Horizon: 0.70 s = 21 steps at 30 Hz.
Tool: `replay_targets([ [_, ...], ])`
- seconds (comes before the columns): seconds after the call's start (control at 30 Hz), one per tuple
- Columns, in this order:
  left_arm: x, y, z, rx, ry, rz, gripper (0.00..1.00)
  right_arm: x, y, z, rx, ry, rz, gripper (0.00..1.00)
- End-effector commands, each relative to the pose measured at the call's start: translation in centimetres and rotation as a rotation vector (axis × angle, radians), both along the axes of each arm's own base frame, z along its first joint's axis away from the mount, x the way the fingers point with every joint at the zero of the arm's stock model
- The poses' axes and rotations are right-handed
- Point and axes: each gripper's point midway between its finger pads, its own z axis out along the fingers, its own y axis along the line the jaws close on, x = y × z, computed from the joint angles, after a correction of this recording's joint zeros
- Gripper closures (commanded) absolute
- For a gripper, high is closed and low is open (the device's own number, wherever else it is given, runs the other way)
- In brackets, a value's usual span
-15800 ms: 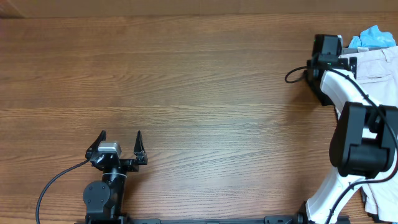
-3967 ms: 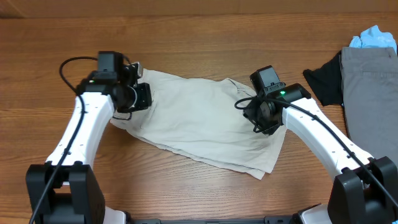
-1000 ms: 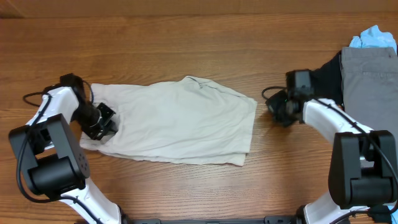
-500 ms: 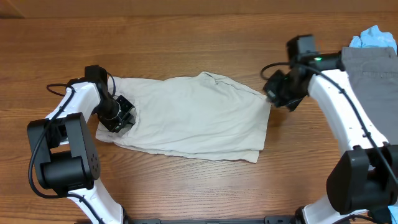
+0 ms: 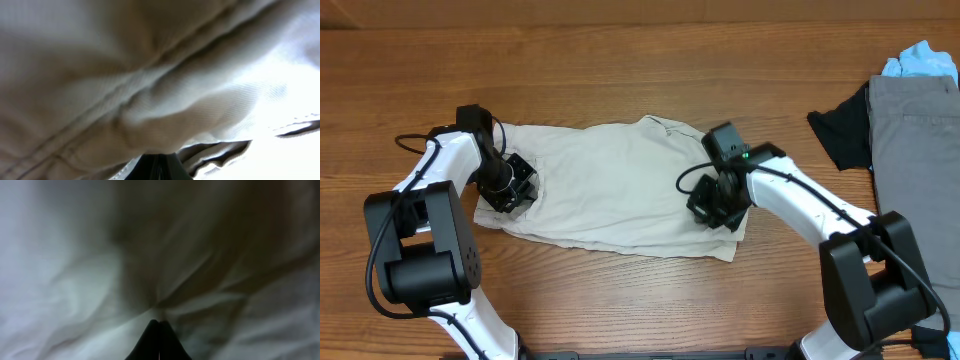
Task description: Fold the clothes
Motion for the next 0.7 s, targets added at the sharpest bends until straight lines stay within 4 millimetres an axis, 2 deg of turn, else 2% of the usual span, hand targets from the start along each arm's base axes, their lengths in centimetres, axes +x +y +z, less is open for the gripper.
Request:
replay_targets([
  [0.0,-2.2,-1.0,-2.3,-0.013,0.087,-0.061,0.93,-1.8,-0.5,-2.1,0.005,0.069,-0.074,0.96],
  [0.17,-2.2,-1.2,-2.3,-0.021,0.087,-0.06,0.87,-1.9,-1.7,-3.8,-0.002,0.052,-0.126,0.93],
  [0.2,-2.2,-1.2,-2.3,-0.025,0.086,-0.062,0.83,-1.8,-2.1,-4.0,-0.019,0.055,-0.15,0.93],
  [0.27,-2.3,-1.3,-2.2,-0.028,0.091,-0.062,0.83,-1.3,-3.2,-4.2,-0.06,0.04,-0.191,0.93],
  [0.4,-2.4,-2.0,-1.9,-0.072,0.093,-0.055,0.89,0.5,-4.3,-4.3,-0.066,-0.021,-0.214,0.95],
  [0.43,-2.3,-2.3,-1.8,-0.092,0.093,-0.045,0.89,1.7,-4.6,-4.1,-0.05,-0.07,-0.198,0.95],
  [0.53,-2.3,-2.7,-1.6,-0.117,0.091,-0.039,0.91,3.4,-5.1,-4.0,-0.041,-0.131,-0.205,0.96],
  [0.6,-2.9,-2.8,-1.9,-0.118,0.117,-0.017,0.96,5.0,-6.7,-3.9,-0.076,-0.188,-0.25,0.96],
  [0.67,-3.6,-2.8,-2.5,-0.107,0.143,0.015,0.96,5.8,-7.9,-3.7,-0.091,-0.207,-0.282,0.96],
])
